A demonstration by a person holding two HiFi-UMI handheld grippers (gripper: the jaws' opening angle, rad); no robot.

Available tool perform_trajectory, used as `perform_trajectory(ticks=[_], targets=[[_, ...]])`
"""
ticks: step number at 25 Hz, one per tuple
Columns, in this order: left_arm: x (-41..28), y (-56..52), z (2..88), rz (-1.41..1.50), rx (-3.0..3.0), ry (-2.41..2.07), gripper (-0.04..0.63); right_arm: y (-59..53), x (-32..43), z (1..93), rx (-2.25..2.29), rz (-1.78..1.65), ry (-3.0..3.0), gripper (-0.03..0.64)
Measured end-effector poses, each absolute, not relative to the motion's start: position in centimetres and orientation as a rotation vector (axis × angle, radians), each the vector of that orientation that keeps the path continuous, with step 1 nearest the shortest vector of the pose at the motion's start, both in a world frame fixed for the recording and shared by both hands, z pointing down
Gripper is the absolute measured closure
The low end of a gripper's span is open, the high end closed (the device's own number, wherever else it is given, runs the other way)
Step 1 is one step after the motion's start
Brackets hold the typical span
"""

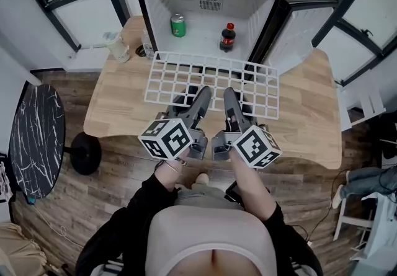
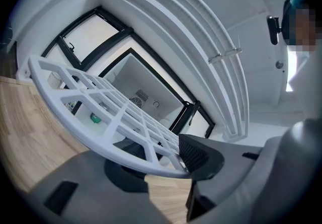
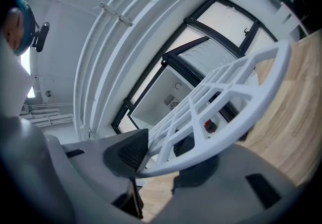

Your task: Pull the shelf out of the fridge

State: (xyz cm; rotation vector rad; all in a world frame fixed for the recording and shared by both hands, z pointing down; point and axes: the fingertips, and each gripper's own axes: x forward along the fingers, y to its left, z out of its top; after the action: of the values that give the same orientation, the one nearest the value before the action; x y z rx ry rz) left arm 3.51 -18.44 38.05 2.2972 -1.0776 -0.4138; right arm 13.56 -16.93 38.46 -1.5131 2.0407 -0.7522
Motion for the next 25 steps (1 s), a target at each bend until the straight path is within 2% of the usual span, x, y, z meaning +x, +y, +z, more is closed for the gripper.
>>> perform_trajectory(ticks=[7, 25], targets=[[3.1, -16.7, 38.0, -0.413, 2.307, -1.051, 0.410, -15.0, 13.1, 38.4, -1.533, -0.741, 2.024, 0.451], [-4.3, -5.7, 37.7, -0.393, 2.327, -1.027, 0.410, -3.7, 5.6, 38.2, -1.550, -0.731, 1.994, 0.451]])
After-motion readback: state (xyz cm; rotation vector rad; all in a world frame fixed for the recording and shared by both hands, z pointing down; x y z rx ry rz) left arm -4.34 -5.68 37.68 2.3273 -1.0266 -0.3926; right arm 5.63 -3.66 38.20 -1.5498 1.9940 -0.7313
